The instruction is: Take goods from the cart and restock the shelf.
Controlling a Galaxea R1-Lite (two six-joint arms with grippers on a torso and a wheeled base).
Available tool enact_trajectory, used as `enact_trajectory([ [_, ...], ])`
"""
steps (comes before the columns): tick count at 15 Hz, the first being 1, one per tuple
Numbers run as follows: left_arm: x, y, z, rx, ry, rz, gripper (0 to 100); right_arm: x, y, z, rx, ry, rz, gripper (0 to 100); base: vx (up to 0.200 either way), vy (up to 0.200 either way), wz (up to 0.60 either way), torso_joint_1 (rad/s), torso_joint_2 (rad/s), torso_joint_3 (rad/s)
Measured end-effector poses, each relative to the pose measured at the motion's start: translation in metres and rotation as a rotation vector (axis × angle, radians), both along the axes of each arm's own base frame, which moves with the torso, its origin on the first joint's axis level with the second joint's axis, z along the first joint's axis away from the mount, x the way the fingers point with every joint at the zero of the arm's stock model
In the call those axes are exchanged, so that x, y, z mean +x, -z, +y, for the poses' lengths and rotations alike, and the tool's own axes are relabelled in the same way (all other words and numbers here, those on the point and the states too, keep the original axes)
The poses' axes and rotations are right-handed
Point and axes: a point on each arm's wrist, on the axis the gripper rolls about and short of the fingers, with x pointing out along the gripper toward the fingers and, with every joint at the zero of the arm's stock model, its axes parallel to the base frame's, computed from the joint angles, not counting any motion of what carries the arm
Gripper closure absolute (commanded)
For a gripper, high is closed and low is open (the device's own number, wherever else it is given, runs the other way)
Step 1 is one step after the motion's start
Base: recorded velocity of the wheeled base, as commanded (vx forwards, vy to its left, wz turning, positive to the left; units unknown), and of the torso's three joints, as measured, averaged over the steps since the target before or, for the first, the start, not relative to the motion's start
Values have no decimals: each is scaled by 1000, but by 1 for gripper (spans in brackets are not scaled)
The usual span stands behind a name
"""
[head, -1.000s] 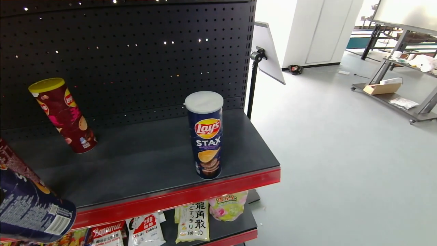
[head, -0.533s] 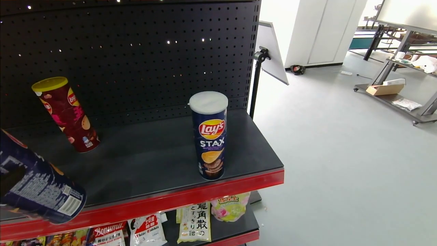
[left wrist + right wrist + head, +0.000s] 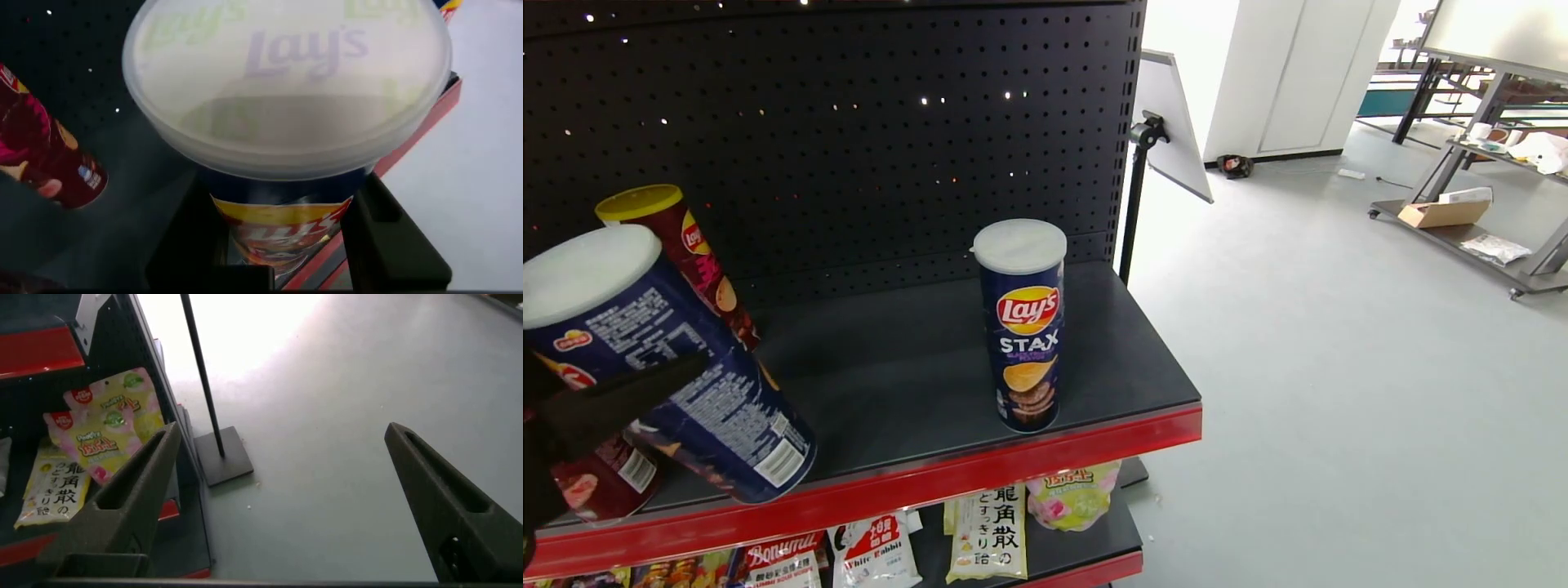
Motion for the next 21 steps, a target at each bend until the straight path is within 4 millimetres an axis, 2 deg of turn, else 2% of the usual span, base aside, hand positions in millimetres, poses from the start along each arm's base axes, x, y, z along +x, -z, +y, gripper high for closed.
enact_trajectory([
  [4,37,-18,-5,-9,9,24,100,0,0,0,0,0,0,0,0,0,0,0,0,0],
  [9,74,-20,-20,-1,63,71,100,0,0,0,0,0,0,0,0,0,0,0,0,0],
  [14,130,-32,-35,-5,48,12,100,0,0,0,0,0,0,0,0,0,0,0,0,0],
  [16,153,-34,-49,-25,71,14,100,0,0,0,0,0,0,0,0,0,0,0,0,0],
  [21,186,-24,-88,-39,153,60,100,0,0,0,0,0,0,0,0,0,0,0,0,0],
])
